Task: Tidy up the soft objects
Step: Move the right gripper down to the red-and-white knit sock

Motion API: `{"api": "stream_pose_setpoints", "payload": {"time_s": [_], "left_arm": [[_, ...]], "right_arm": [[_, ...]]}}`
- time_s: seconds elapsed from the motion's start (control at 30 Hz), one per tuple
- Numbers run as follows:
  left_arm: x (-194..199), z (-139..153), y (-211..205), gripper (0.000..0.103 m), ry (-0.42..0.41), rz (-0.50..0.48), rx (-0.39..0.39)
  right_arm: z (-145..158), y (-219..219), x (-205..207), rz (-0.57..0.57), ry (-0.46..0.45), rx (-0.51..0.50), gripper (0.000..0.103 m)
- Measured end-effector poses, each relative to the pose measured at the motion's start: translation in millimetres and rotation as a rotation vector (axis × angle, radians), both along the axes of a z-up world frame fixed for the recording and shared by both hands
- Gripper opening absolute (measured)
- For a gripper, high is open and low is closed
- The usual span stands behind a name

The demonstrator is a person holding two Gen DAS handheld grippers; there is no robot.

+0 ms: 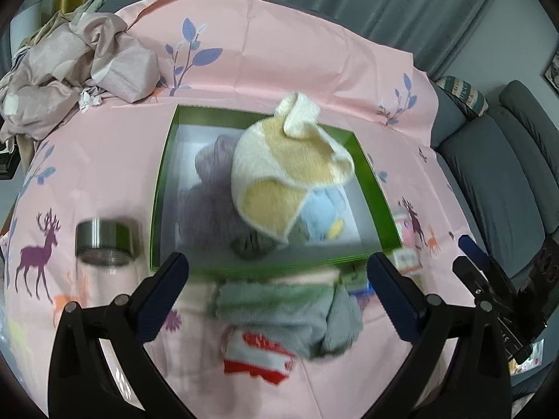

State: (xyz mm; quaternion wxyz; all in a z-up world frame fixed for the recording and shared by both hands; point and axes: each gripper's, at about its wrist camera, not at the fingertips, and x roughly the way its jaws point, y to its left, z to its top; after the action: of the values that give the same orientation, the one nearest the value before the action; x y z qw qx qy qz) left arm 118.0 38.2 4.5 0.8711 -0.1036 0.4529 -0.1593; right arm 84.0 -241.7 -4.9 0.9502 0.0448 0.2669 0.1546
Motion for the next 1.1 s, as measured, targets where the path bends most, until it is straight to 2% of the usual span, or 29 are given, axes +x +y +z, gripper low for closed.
{"api": "stream_pose_setpoints", "payload": {"time_s": [0.33, 0.67, 0.73, 0.97, 1.1], "left_arm": [[-52.8, -9.9, 15.4, 0.102, -0.001, 0.026, -0.048], [-93.9, -42.0, 29.6, 0.102, 0.053, 0.039, -0.162], [-96.9, -45.4, 29.3, 0.102, 0.049, 0.038, -0.154], [-108.0, -61.7, 20.3, 0.102, 0.013, 0.003, -0.045], [-108.4, -70.6, 17.9, 0.102, 0.005, -0.019, -0.019]], "right_arm": [[-30.3, -2.1, -38.0, 0.014, 0.082, 0.047, 0.069], [-55.3, 22.8, -62.6, 0.089, 0.136, 0.038, 0.069], [-58.8, 31.0, -66.8, 0.128, 0.145, 0.040, 0.069], [-76.9, 60.7, -76.3, 0.243, 0.192, 0.050, 0.069], [-92.3, 80.2, -77.9, 0.303, 0.231, 0.069, 0.069]]}}
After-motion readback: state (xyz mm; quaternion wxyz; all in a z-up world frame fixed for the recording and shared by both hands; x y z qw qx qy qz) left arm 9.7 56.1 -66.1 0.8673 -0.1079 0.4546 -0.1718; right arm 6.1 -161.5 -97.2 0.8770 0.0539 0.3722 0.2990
